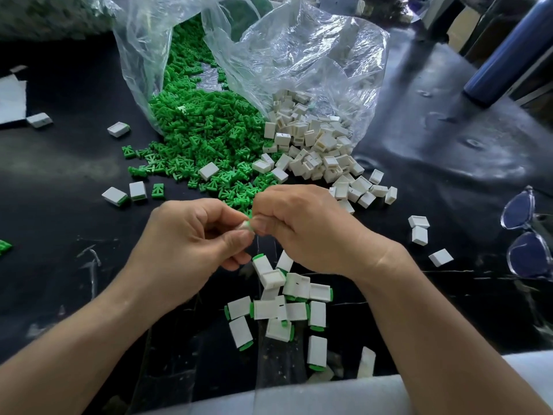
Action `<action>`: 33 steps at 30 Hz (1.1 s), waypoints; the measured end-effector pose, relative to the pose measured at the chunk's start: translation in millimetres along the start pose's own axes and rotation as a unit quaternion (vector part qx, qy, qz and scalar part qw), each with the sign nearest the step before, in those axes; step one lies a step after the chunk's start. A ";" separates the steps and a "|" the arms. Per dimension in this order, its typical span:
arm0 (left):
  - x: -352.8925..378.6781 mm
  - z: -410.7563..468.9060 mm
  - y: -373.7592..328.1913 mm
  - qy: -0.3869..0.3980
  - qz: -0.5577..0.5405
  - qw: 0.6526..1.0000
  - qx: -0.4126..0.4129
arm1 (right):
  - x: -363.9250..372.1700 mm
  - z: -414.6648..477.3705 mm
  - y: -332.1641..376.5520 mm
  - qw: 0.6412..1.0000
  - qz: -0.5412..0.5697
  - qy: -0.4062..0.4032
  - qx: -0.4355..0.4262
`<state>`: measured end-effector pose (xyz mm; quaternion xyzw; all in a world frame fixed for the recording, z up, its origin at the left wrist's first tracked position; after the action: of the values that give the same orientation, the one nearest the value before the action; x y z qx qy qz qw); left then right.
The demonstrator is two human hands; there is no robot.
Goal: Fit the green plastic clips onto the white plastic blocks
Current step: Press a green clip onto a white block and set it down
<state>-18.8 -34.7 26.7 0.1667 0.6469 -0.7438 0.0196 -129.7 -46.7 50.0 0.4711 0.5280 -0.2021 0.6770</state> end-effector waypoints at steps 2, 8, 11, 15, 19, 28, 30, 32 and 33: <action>2.1 -0.4 2.3 0.013 0.028 1.000 0.005 | 4.5 0.0 1.6 1.000 -0.026 0.014 -0.008; -3.3 6.9 -2.8 -0.035 -0.114 0.993 -0.008 | -3.3 2.0 -10.6 0.977 0.183 -0.084 0.069; -6.6 8.3 -4.9 -0.059 -0.150 0.987 0.004 | 1.9 1.0 -18.3 0.924 0.349 -0.066 0.140; -4.8 7.5 -4.3 -0.041 -0.193 0.980 0.017 | 25.5 2.9 -2.9 0.844 0.509 0.077 0.151; -2.9 6.8 -9.6 -0.019 -0.228 0.973 0.034 | 31.4 3.7 6.5 0.778 0.596 0.127 0.150; -1.5 7.0 -9.6 -0.006 -0.231 0.972 0.049 | 33.0 4.5 9.1 0.754 0.623 0.137 0.157; -1.0 7.1 -9.3 -0.001 -0.234 0.971 0.053 | 32.3 4.2 8.2 0.756 0.622 0.127 0.161; -0.7 6.6 -9.1 0.003 -0.241 0.969 0.058 | 32.7 3.1 7.3 0.767 0.610 0.113 0.162; -0.9 6.5 -9.0 0.003 -0.239 0.969 0.062 | 33.3 2.8 6.9 0.779 0.596 0.108 0.163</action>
<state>-21.6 -39.7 36.3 0.0107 0.6209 -0.7651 -0.1707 -111.0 -38.3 22.8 0.8135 0.1711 0.2110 0.5142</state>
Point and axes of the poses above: each hand's wrist, its own z-axis towards the middle knuckle, its own x-axis out of the palm, y = z × x, the point moved 6 cm from there along z, towards the middle knuckle, and after that the axes turned 4 degrees about x, right-handed, at the moved point
